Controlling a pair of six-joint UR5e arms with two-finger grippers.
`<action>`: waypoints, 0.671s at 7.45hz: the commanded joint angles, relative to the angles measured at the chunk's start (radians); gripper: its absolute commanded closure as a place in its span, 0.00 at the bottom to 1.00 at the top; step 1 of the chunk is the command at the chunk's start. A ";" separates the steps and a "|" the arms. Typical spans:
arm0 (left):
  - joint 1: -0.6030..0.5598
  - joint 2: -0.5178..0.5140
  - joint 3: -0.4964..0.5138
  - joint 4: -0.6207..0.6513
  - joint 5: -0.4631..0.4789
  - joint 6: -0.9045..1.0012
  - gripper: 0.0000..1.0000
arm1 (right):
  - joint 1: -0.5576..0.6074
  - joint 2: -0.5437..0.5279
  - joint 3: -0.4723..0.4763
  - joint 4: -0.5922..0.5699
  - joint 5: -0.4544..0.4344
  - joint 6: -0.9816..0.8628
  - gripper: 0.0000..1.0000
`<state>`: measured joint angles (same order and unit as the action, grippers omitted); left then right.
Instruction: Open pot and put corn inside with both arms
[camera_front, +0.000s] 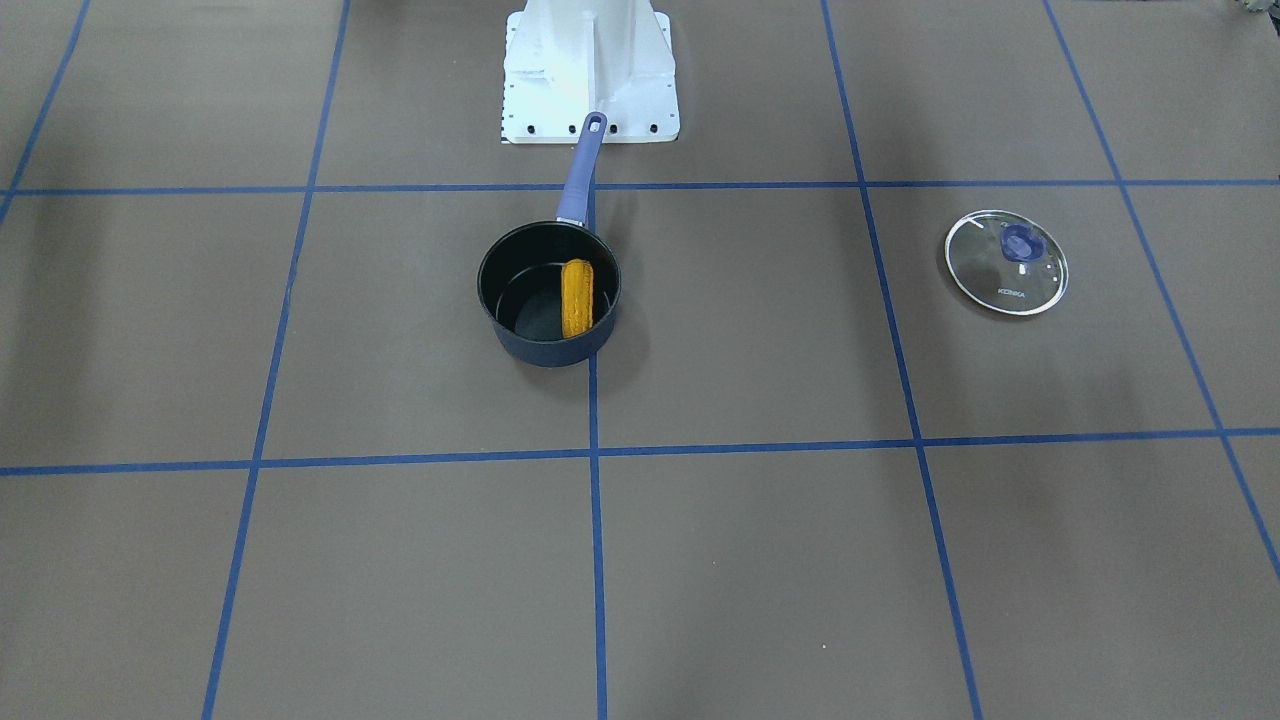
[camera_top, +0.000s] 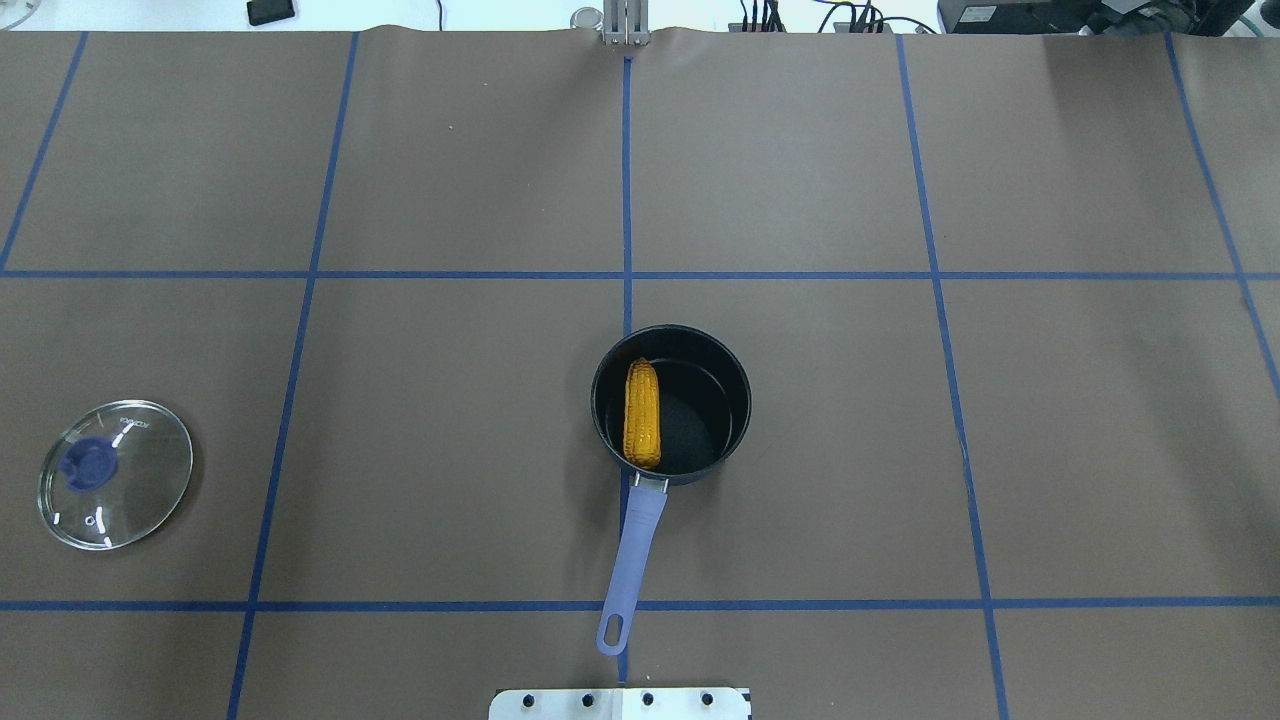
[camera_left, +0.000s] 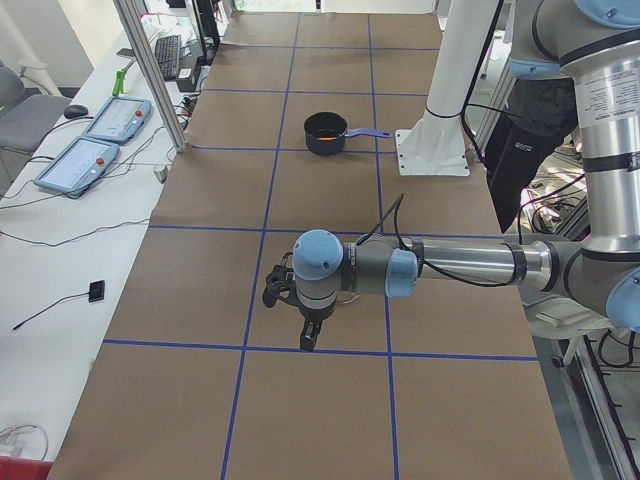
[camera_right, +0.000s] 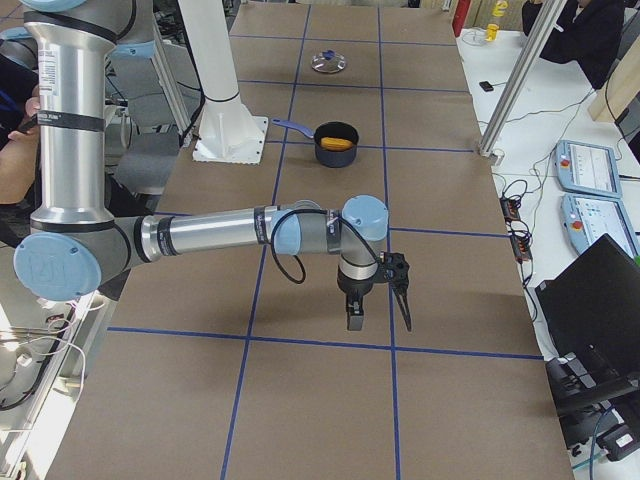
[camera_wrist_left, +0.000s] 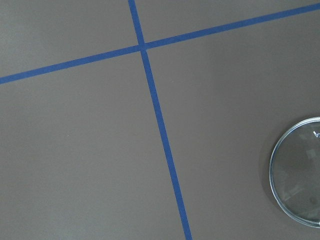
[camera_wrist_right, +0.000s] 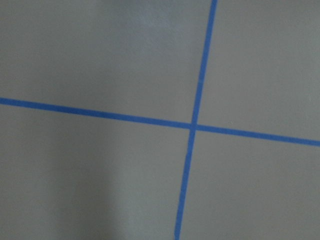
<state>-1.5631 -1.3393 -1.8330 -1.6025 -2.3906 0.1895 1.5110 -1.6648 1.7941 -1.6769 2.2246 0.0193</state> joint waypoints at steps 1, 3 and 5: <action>0.000 0.000 0.001 -0.001 0.001 0.001 0.02 | 0.008 -0.035 -0.009 0.003 0.000 0.002 0.00; 0.000 0.002 -0.002 0.003 -0.001 0.002 0.02 | 0.008 -0.032 0.002 0.008 0.000 0.008 0.00; 0.000 0.000 -0.005 0.003 -0.001 0.005 0.02 | 0.008 -0.032 -0.007 0.008 0.000 0.013 0.00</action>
<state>-1.5631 -1.3386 -1.8352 -1.6003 -2.3902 0.1930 1.5186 -1.6969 1.7915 -1.6692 2.2241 0.0292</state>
